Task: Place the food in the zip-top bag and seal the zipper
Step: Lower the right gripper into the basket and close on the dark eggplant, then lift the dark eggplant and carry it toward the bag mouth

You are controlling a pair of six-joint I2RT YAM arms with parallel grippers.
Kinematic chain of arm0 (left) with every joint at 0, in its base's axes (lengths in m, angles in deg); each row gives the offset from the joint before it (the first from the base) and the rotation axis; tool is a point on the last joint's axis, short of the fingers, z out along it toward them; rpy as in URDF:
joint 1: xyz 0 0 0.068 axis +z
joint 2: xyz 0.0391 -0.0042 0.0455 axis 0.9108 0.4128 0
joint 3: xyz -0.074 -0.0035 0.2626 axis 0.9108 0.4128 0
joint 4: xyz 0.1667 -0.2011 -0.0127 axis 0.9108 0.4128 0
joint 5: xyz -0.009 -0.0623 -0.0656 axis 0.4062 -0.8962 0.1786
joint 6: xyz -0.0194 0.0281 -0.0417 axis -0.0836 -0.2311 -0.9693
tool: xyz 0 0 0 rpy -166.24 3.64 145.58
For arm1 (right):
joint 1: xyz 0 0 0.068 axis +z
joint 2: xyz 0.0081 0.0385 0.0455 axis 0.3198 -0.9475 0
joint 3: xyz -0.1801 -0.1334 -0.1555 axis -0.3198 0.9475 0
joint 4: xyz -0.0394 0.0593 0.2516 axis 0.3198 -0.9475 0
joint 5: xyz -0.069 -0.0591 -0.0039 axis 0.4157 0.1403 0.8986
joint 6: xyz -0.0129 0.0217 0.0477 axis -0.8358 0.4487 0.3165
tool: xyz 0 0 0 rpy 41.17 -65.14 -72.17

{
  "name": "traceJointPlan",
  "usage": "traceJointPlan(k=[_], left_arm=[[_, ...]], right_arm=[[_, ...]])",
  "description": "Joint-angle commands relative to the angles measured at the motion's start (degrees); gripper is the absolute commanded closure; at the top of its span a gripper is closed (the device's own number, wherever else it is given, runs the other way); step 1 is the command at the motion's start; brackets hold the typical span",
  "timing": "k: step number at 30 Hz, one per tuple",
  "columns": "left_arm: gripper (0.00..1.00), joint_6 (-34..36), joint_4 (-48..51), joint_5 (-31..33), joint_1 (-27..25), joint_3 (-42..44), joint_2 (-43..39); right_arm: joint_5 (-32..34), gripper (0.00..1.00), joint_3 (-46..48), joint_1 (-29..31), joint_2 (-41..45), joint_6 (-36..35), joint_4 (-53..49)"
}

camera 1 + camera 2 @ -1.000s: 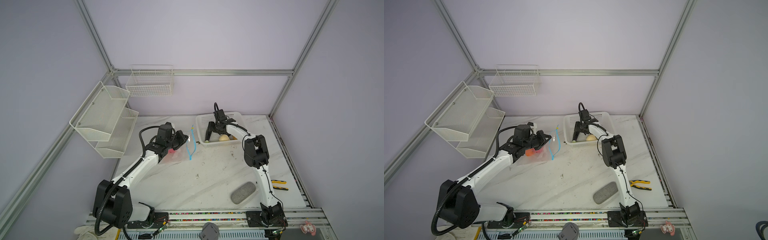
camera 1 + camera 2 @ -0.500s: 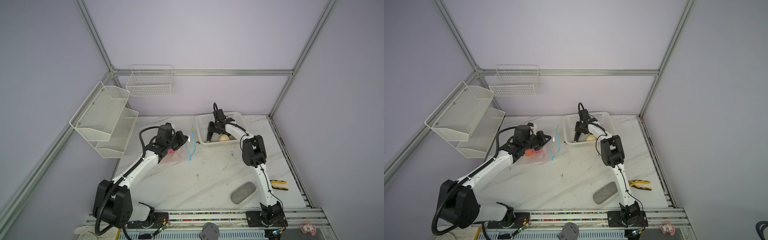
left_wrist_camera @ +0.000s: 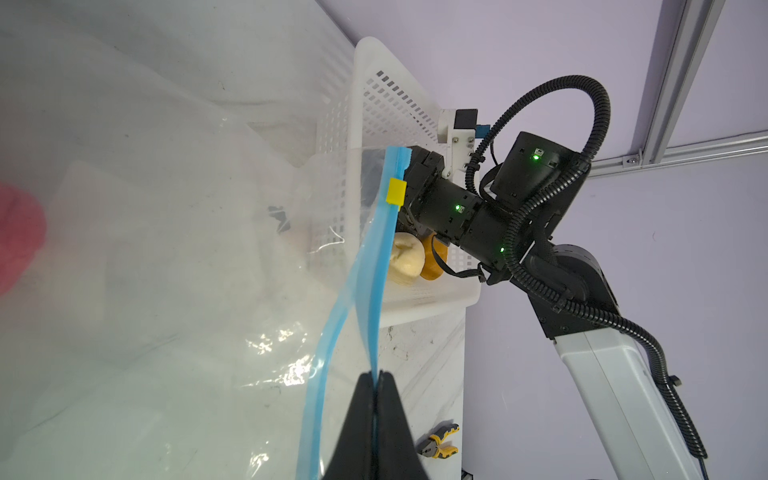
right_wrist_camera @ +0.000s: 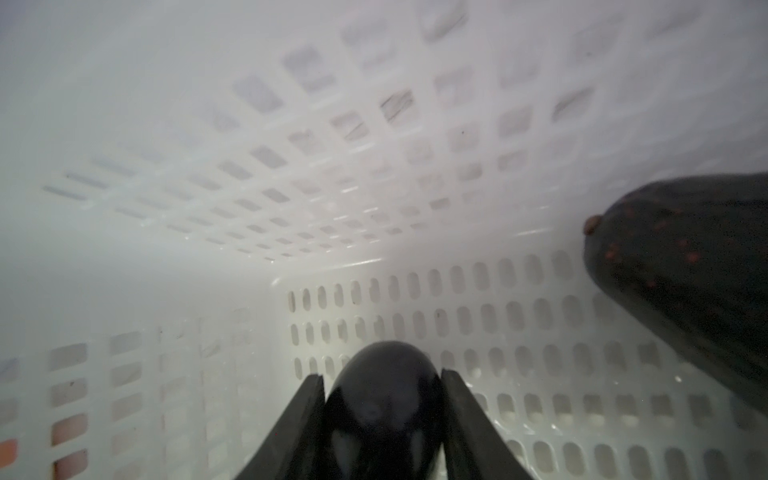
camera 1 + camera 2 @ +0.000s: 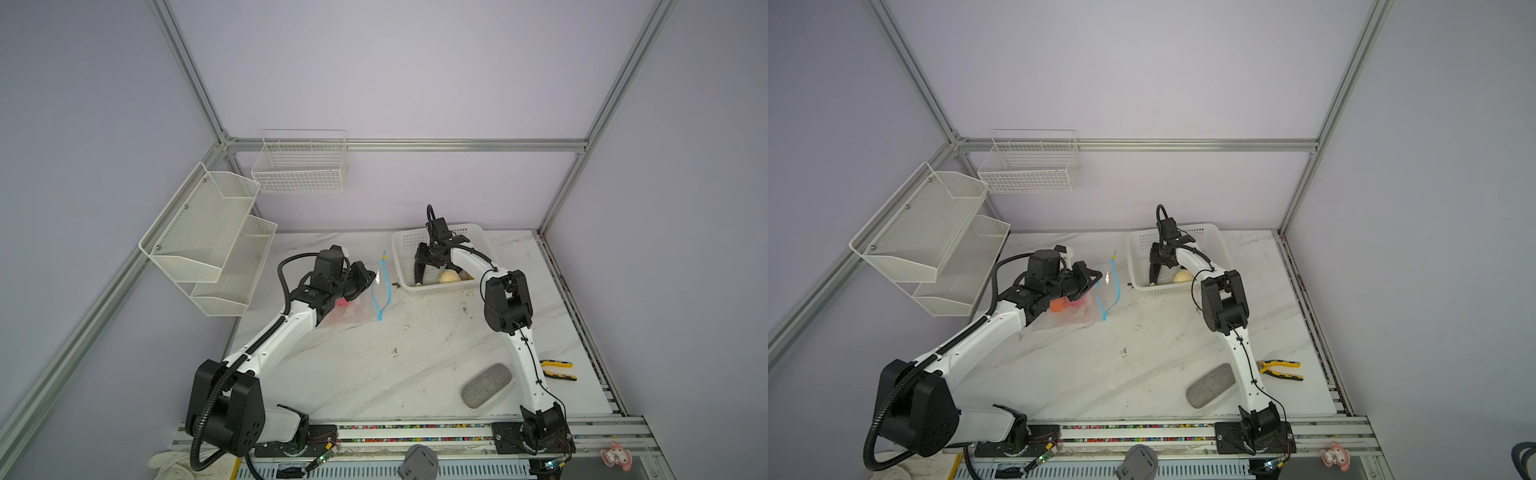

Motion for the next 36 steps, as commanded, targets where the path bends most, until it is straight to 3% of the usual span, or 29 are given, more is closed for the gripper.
traceJointPlan(k=[1, 6, 14, 23, 26, 36], left_arm=[[1.0, 1.7, -2.35, -0.86, 0.55, 2.09, -0.8], [1.0, 1.79, -2.38, -0.78, 0.55, 2.14, -0.67], [1.0, 1.88, -2.46, -0.68, 0.61, 2.07, -0.36], [1.0, 1.7, -2.47, -0.79, 0.59, 2.16, -0.45], [1.0, 1.7, -2.39, -0.83, 0.61, 2.25, -0.61], [1.0, 1.34, -2.22, -0.29, 0.61, 2.91, -1.02]], right_arm=[[-1.05, 0.54, -0.98, -0.23, -2.07, 0.46, -1.56], [-1.18, 0.48, -1.81, -0.22, -2.63, 0.63, -2.1], [-1.82, 0.48, -2.13, -0.22, -3.08, 0.66, -2.28], [-3.02, 0.55, -0.69, -0.22, -1.02, -0.47, -0.1], [-3.63, 0.63, 0.4, -0.35, 0.16, 0.11, 1.44], [-2.56, 0.67, 5.51, -0.32, 5.53, 2.47, 8.5]])
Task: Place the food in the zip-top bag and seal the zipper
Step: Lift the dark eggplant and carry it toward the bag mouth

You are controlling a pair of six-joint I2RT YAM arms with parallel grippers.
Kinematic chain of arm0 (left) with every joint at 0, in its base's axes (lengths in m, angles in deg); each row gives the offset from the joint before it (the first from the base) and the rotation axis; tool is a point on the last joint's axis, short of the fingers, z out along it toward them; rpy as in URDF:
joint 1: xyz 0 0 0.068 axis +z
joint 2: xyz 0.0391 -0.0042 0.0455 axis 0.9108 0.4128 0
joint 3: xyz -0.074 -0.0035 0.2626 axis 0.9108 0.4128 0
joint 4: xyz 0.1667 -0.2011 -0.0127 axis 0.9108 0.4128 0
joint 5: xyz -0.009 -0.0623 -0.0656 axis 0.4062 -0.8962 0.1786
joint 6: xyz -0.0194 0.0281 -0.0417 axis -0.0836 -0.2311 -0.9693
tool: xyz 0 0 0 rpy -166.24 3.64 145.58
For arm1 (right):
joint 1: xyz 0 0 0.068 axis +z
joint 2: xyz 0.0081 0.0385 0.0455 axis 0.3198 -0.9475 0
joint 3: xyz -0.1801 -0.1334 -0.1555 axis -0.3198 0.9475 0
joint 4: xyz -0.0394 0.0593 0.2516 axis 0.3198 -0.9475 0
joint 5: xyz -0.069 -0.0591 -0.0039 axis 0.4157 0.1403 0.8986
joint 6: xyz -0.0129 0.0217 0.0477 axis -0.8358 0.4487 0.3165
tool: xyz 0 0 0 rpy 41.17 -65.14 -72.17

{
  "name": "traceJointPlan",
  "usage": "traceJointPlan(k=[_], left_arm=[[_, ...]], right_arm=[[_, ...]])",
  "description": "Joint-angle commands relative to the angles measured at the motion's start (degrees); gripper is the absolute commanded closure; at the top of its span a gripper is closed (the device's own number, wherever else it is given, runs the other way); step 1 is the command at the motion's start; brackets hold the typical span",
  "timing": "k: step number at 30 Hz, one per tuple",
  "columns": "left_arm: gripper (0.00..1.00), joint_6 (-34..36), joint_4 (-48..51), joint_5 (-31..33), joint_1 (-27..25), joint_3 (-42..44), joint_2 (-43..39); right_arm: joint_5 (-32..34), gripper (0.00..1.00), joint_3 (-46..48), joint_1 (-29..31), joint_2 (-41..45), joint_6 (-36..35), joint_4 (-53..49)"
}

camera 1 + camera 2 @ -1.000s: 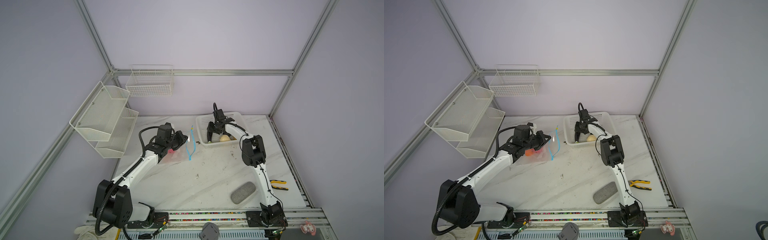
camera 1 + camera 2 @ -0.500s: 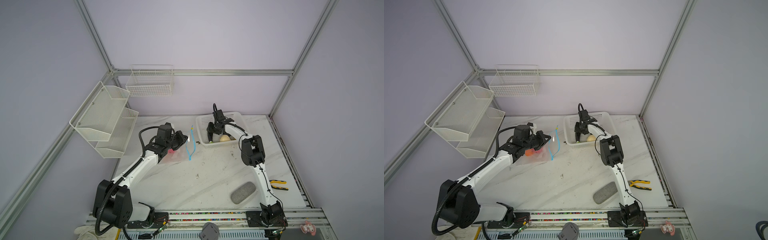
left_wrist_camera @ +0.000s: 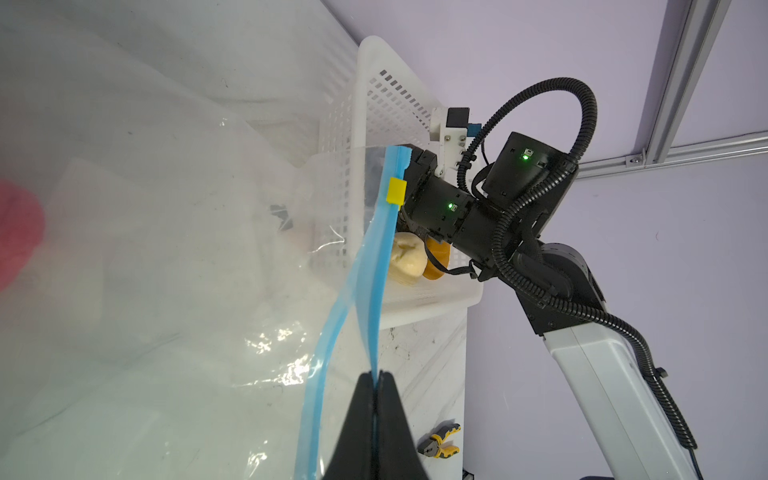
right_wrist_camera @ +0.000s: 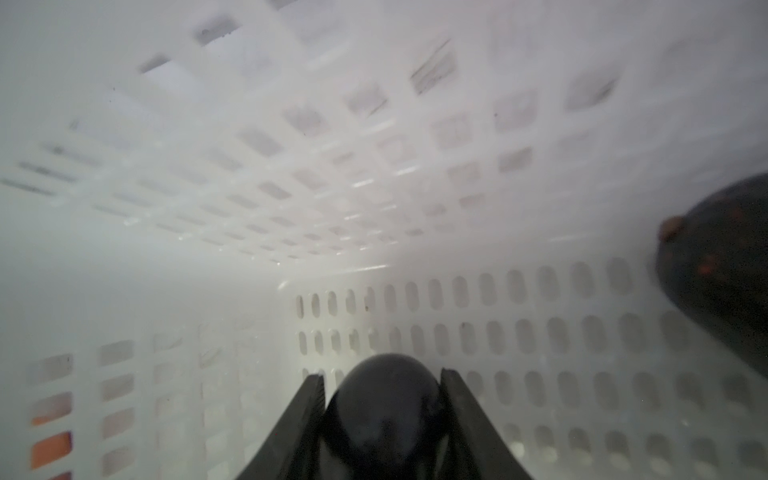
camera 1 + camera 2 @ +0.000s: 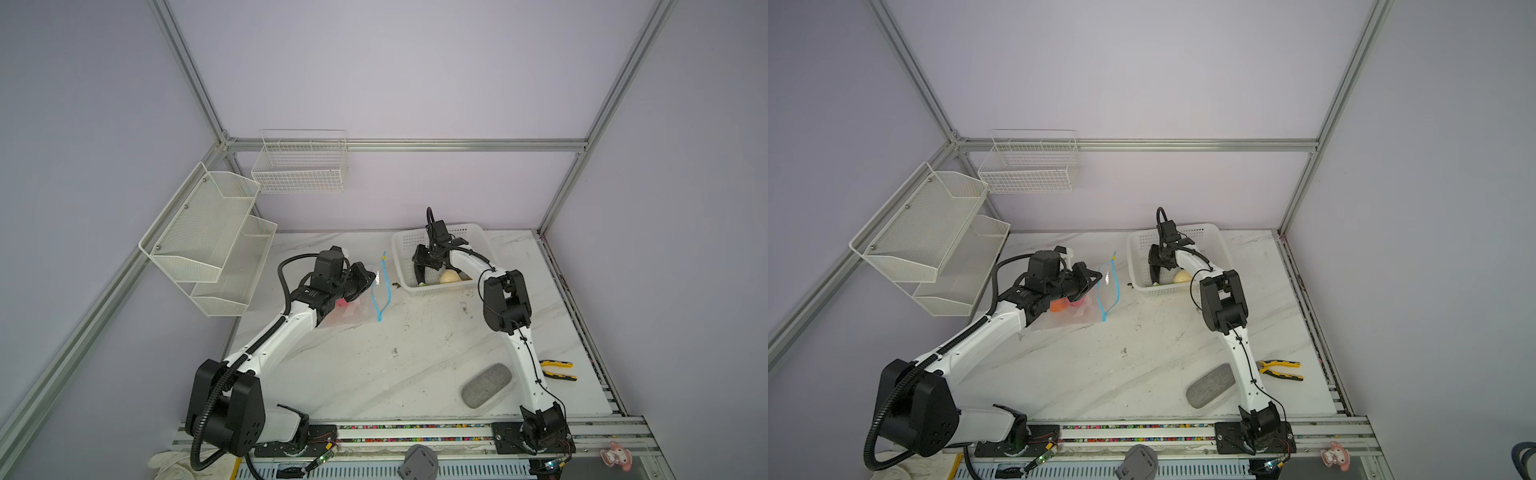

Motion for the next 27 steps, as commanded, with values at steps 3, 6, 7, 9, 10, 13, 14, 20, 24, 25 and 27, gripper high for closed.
traceJointPlan(k=[3, 6, 7, 9, 10, 13, 14, 20, 24, 25, 27], left_arm=[[1.0, 1.09, -1.87, -0.13, 0.59, 2.57, -1.06], [1.0, 0.74, -2.13, -0.17, 0.56, 2.45, -0.74], [1.0, 0.58, -2.15, -0.28, 0.52, 2.36, -0.63], [1.0, 0.39, -2.22, -0.36, 0.57, 2.36, -0.46], [1.0, 0.3, -2.25, -0.48, 0.58, 2.27, -0.37], [1.0, -0.19, -2.47, -0.53, 0.59, 2.11, -0.12], [1.0, -0.38, -2.56, -0.69, 0.56, 2.02, -0.04], [1.0, -1.77, -3.16, -1.01, 0.57, 1.93, 0.4], [1.0, -2.34, -2.95, -0.87, 0.59, 0.97, 0.5], [1.0, -2.34, -2.59, -0.76, 0.59, 0.46, 0.51], [1.0, -2.43, -1.92, -0.3, 0.69, -0.31, 0.45]], right_arm=[[1.83, 0.68, 7.94, -0.27, 9.5, 3.44, 11.16], [3.35, 0.7, 15.16, 0.02, 14.26, 6.05, 20.7], [4.29, 0.71, 17.79, 0.09, 15.92, 6.92, 24.27], [6.53, 0.72, 23.16, 0.39, 19.28, 8.24, 31.22], [7.69, 0.72, 25.96, 0.66, 21.03, 9.05, 35.18], [10.28, 0.73, 33.75, 1.26, 25.45, 12.3, 45.52], [10.73, 0.73, 36.16, 1.49, 26.49, 13.45, 47.96], [18.36, 0.73, 47.31, 4.58, 33.39, 20.5, 61.37], [25.62, 0.73, 52.73, 8.04, 37.46, 24.91, 65.73], [27.83, 0.73, 53.85, 9.1, 38.36, 26.19, 66.43], [31.45, 0.73, 55.24, 11.22, 39.72, 27.11, 67.62]])
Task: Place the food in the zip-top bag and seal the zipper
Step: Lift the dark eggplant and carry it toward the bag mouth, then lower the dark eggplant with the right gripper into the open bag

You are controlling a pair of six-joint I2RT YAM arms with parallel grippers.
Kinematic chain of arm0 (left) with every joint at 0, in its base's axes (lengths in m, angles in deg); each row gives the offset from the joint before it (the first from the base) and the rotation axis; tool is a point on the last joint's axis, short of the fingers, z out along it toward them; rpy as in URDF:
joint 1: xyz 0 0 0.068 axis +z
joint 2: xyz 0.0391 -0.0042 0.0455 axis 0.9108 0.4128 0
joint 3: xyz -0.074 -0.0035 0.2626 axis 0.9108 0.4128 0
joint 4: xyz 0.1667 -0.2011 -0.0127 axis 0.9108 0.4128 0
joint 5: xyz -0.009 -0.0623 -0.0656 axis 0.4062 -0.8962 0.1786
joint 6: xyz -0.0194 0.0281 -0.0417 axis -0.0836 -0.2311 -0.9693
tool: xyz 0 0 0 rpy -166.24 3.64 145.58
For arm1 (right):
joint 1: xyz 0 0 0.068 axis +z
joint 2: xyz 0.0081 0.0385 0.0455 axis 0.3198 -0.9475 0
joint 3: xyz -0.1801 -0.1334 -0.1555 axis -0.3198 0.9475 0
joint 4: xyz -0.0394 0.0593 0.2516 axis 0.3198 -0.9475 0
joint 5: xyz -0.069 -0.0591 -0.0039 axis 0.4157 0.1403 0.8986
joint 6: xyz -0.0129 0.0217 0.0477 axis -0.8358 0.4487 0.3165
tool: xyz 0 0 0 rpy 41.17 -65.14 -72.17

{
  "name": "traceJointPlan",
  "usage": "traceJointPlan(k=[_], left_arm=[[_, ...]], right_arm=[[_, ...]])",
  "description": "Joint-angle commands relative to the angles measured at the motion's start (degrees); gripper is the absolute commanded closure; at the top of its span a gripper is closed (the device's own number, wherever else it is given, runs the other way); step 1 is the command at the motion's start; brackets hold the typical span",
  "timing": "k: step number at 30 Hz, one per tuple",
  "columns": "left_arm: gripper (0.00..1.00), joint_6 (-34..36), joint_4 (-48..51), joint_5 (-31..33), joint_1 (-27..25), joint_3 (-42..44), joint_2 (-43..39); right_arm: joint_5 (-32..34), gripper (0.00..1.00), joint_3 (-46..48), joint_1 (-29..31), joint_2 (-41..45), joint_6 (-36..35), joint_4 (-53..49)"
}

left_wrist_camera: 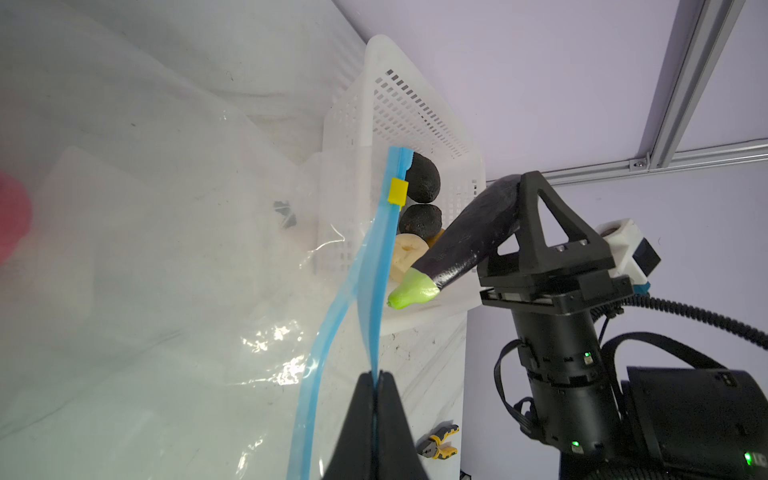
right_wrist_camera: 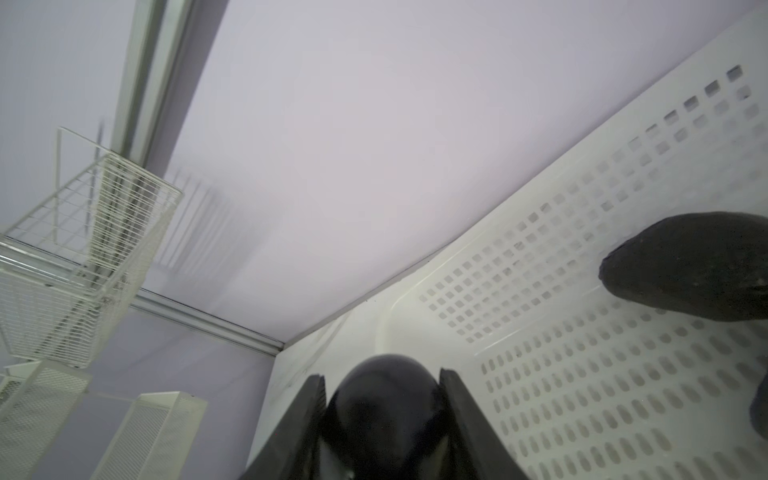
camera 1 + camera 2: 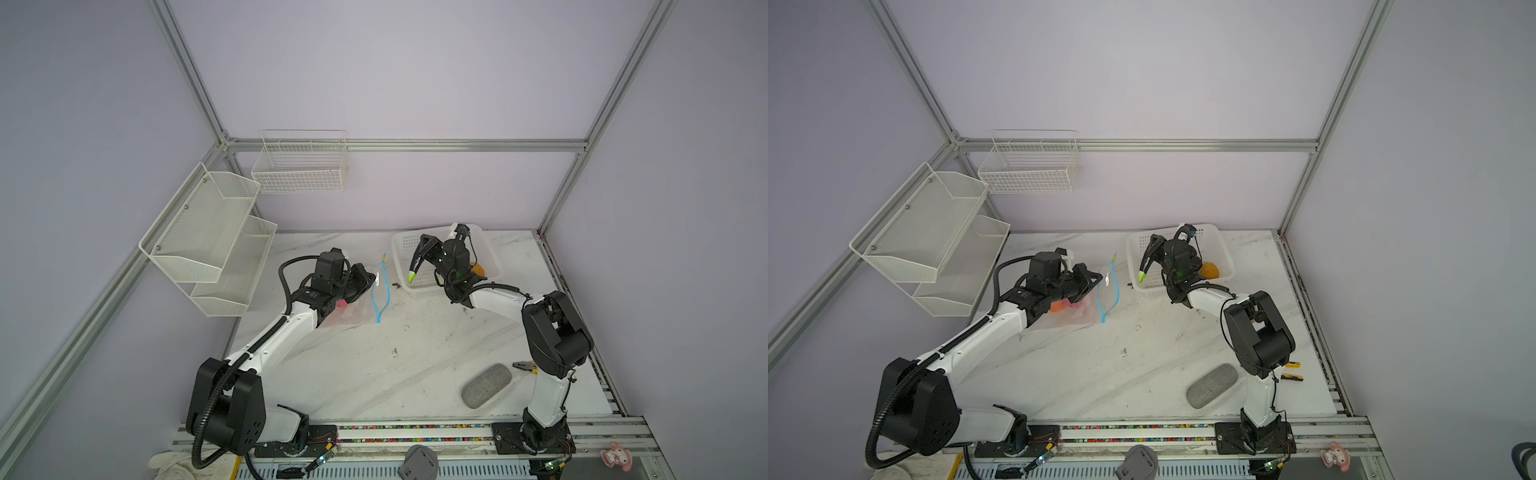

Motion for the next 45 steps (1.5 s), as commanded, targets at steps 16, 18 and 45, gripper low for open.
traceJointPlan(k=[16, 18, 45], left_arm=[[1.0, -3.2, -3.24, -0.38, 1.54, -4.83, 1.68], [1.0, -3.59, -3.77, -0.57, 1.47, -5.17, 1.64], [1.0, -4.48, -5.03, -1.06, 1.82, -5.57, 1.42]], right_arm=[[17.17, 0.72, 5.44, 12.07, 7.8, 7.19, 9.93], [17.77, 0.71, 5.21, 12.84, 7.3, 7.14, 9.74], [16.87, 0.7, 3.77, 17.81, 1.03, 8.45, 9.45]])
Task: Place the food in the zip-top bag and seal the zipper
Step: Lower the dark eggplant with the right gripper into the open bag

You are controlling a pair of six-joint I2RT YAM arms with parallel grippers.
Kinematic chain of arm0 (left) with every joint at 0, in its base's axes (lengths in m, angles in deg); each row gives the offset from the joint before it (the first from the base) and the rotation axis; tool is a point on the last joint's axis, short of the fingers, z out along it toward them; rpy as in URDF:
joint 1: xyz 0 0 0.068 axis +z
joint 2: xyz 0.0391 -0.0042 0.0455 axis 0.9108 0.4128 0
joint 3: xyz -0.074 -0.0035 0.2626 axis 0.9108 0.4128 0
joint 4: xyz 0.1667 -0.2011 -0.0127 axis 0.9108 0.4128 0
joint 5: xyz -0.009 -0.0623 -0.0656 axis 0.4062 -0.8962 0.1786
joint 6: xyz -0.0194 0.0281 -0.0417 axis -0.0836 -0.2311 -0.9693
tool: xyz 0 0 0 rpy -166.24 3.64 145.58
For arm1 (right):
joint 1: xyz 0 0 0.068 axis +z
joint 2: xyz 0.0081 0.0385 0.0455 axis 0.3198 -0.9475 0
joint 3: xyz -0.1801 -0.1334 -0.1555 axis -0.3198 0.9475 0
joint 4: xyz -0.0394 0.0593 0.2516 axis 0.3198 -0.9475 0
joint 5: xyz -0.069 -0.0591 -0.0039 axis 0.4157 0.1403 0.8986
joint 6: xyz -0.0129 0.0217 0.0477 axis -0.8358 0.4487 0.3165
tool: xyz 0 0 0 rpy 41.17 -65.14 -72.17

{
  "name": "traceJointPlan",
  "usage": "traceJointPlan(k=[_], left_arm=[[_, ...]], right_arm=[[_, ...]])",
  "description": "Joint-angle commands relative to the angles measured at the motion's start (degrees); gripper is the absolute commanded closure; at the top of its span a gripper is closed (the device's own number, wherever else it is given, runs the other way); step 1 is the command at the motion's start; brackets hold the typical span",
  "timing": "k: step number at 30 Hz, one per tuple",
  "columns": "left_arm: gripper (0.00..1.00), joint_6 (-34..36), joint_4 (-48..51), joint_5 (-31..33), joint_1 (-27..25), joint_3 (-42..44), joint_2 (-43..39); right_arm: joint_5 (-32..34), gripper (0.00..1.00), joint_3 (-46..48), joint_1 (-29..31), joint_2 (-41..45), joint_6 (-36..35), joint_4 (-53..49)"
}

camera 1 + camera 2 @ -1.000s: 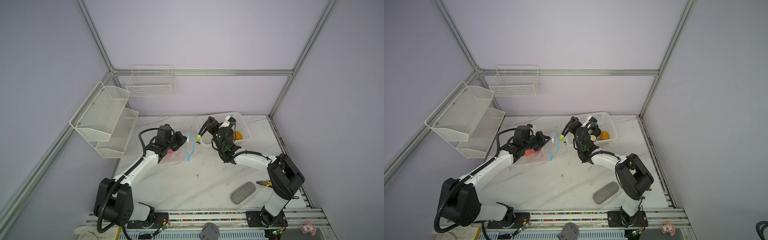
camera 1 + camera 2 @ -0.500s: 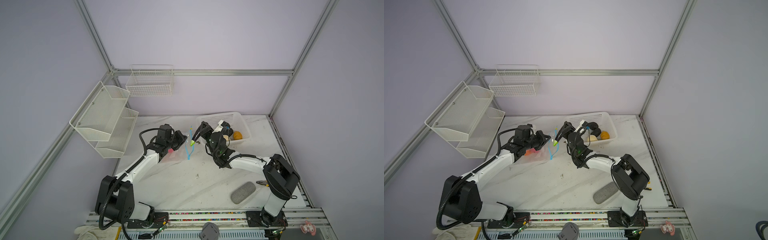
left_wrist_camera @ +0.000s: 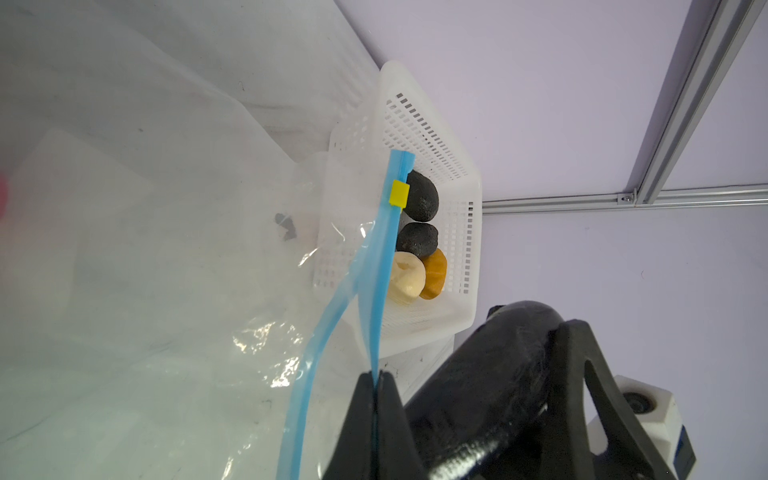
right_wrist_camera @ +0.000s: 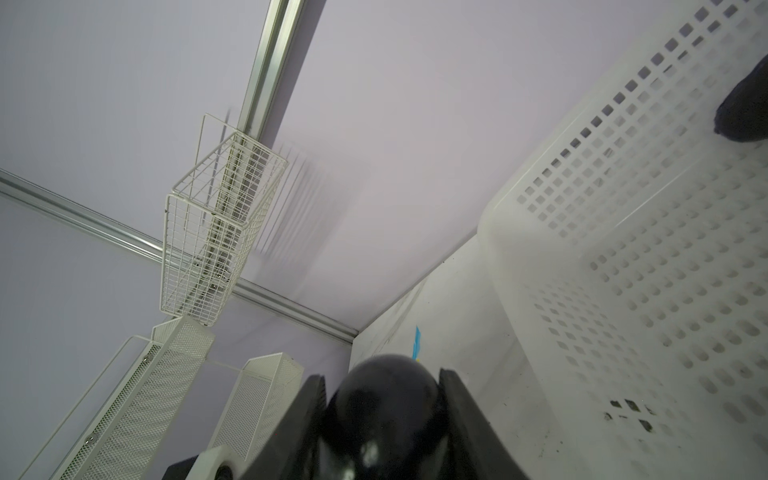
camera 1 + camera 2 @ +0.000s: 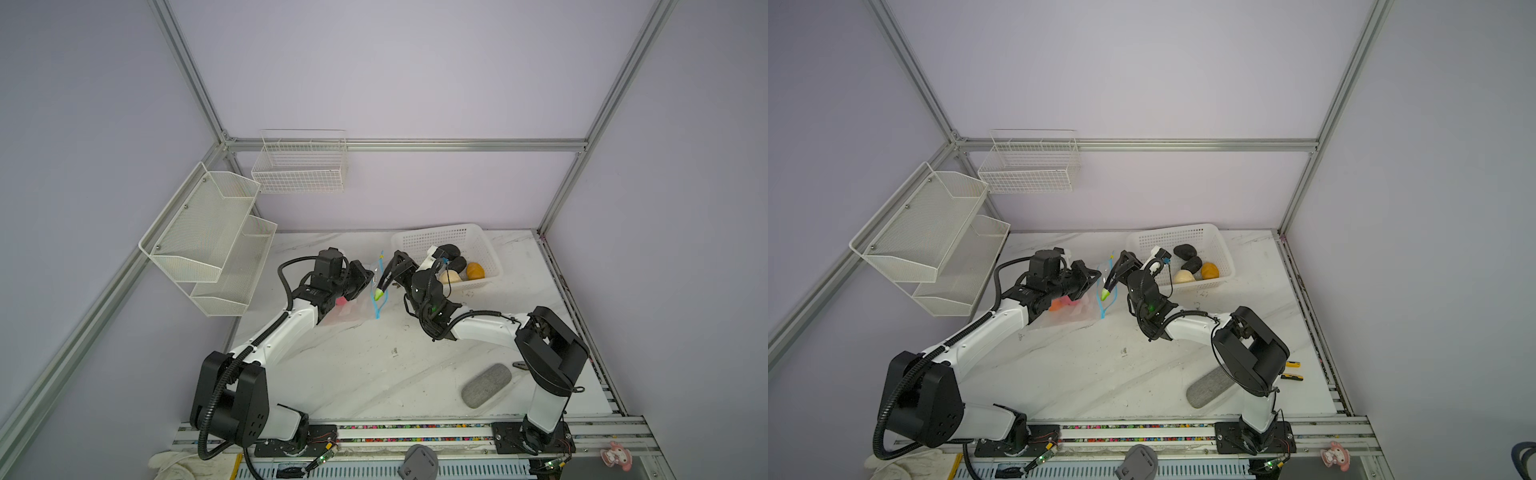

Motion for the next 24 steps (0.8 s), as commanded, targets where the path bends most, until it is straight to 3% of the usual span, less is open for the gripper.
traceJointPlan(k=[1, 24], left_arm=[[1.0, -0.75, -2.47, -0.91, 0.51, -5.18, -0.71], [1.0, -1.37, -4.51, -1.48, 0.88, -4.33, -1.04]], right_arm=[[0.19, 0.69, -1.17, 0.86, -0.91, 2.19, 0.67], [-1.88, 0.64, -2.44, 3.19, -4.33, 5.56, -1.48]])
